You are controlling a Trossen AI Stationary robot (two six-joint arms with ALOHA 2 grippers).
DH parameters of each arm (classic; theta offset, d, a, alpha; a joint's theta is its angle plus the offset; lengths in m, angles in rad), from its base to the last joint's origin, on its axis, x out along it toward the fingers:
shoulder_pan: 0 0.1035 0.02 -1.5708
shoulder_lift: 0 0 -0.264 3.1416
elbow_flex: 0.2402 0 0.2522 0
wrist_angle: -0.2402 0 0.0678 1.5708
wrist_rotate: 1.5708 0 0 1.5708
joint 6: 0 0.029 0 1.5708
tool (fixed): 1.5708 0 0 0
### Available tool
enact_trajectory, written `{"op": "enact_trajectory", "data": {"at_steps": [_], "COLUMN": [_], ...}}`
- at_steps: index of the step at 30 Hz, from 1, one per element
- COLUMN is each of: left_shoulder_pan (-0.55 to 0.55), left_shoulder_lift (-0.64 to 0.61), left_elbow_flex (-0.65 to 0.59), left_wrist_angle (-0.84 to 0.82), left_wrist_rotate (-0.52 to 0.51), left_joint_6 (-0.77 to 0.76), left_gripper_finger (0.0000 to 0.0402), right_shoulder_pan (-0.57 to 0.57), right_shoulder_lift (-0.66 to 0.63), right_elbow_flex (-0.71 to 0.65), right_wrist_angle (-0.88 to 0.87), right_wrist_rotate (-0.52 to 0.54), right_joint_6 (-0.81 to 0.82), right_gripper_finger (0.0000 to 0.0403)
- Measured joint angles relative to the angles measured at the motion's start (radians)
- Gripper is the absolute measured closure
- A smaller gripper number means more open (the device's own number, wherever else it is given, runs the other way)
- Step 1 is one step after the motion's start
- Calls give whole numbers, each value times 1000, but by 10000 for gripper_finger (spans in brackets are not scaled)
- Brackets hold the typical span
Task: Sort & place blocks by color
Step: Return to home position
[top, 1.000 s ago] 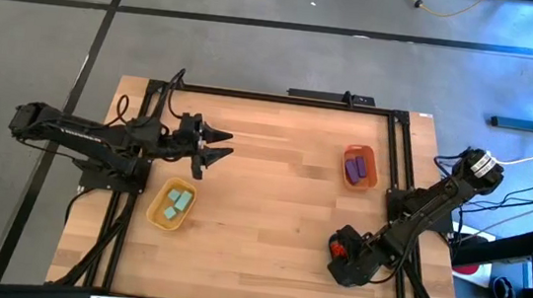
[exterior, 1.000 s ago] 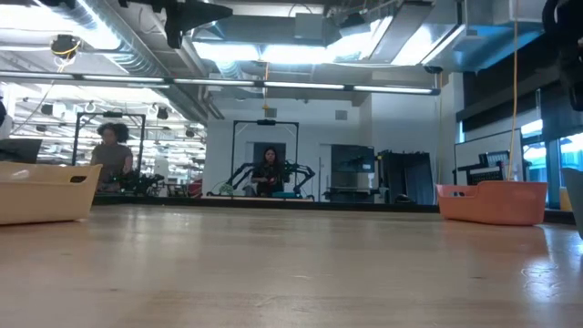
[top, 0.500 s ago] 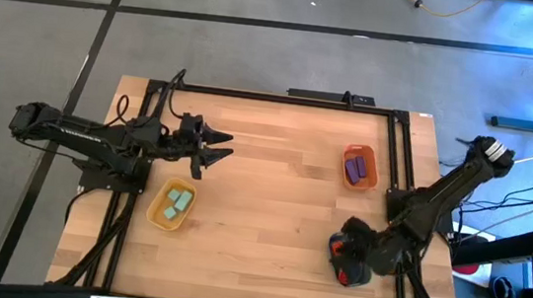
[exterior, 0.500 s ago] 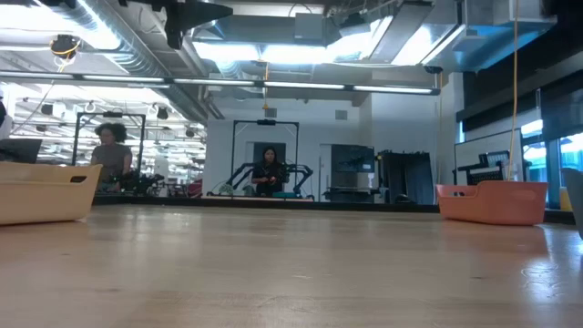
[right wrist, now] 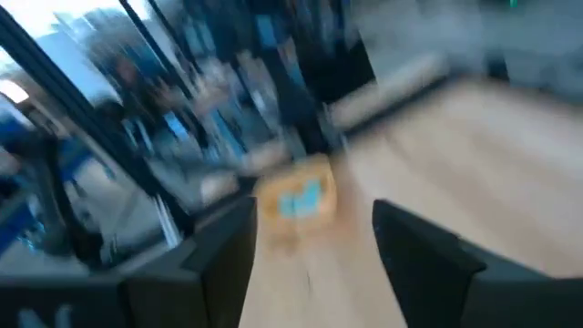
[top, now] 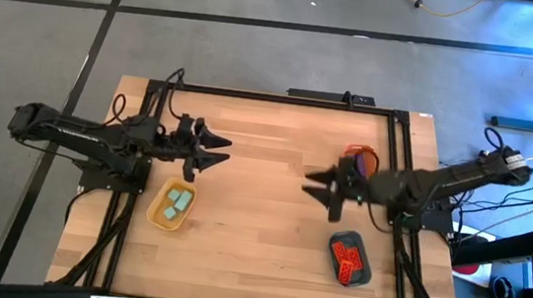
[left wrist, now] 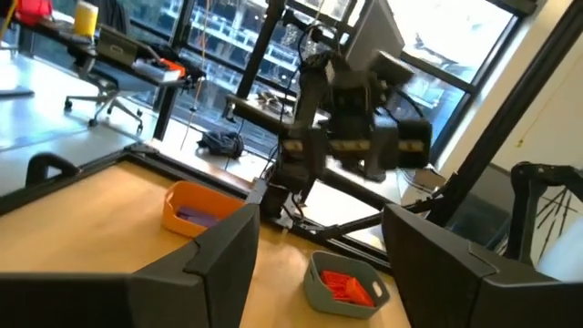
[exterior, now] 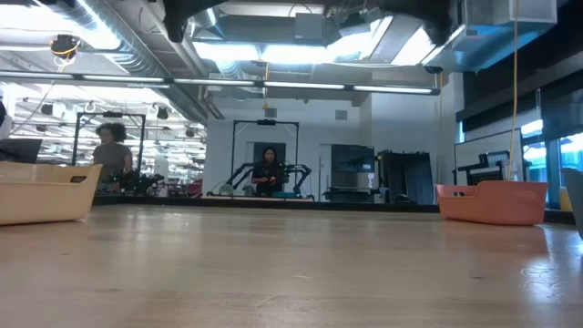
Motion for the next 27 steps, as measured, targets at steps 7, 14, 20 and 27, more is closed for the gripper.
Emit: {"op": "enact_trajectory", "data": {"at_steps": [7,14,20,27], "left_shoulder_pan": [0,0,0,0], "left_shoulder_lift": [-87,-158,-175,-182], "left_elbow_flex": [0,0,0,0], "left_wrist_angle": [-46,-110,-110,-112], "left_wrist_rotate": [-48,-83,-64,-63], "left_joint_6": [66,87,87,86], "left_gripper_finger": [178,178,178,178], "right_shoulder_pan": [-195,-223,-223,-222], "right_shoulder_lift": [2,2,2,2], "right_elbow_flex": [0,0,0,0], "right_wrist_angle": [283,289,287,282], "right_wrist_rotate": [-279,-344,-344,-345], "right_joint_6": [-178,-176,-179,-198], "right_gripper_finger": [181,181,181,181]}}
